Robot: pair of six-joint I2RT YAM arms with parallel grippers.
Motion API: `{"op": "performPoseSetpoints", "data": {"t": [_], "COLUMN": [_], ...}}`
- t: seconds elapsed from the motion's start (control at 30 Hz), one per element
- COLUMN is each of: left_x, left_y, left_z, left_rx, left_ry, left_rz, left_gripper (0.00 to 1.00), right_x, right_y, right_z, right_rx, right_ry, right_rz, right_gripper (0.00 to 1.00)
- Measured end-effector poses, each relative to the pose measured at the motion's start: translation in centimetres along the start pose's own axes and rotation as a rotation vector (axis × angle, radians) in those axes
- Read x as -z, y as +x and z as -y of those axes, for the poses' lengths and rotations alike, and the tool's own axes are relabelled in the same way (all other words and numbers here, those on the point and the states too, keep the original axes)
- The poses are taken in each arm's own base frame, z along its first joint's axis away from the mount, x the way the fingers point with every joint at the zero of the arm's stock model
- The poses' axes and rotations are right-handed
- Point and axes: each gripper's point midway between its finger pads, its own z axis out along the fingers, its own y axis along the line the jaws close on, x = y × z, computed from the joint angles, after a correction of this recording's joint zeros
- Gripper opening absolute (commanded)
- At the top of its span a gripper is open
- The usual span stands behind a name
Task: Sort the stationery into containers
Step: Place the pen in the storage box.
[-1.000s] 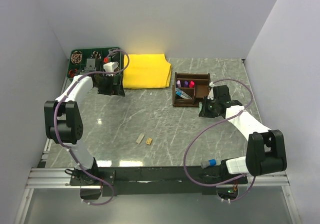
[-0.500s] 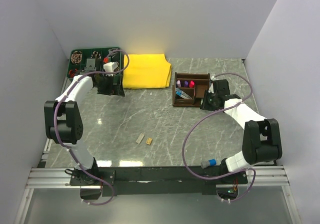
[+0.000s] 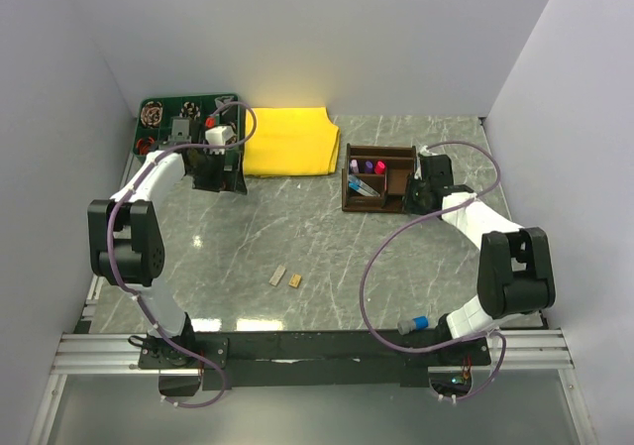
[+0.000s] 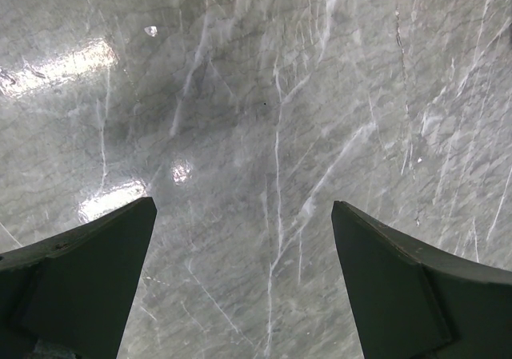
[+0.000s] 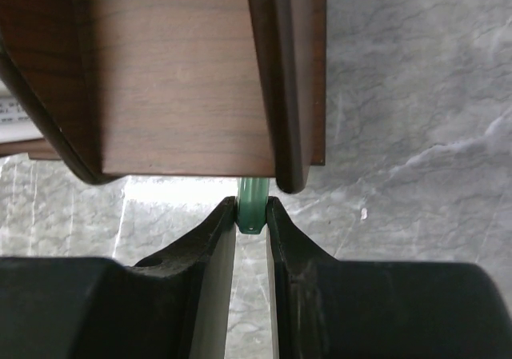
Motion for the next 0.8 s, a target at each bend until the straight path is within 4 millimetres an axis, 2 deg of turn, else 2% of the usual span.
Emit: {"op": "performPoseSetpoints", "data": {"t": [0.17, 0.47, 0.6, 0.8], "left_x": [-0.2, -0.2, -0.1, 0.0], "left_y": [0.5, 0.9, 0.9, 0.9], "left_z": [-0.1, -0.4, -0.5, -0.5], "left_rx": [0.005, 0.003, -0.003, -0.004], "left_ry": [0.0, -0.019, -0.026, -0.026], "left_rz": [-0.012, -0.018, -0.018, -0.017], "left_gripper": [0.99, 0.99, 0.99, 0.99], "right_x": [-0.3, -1.7, -2.6, -2.8], "right_y": [-0.7, -0.1, 0.1, -0.6], "right_z": [0.1, 0.2, 0.4, 0.3], "right_rx": [0.004, 0.013, 0.019, 0.027], "right_ry": [0.01, 0.023, 0.035, 0.042], "right_rz": [0.031, 0.007, -0.014, -0.004], "right_gripper": [0.0, 0.0, 0.14, 0.17]}}
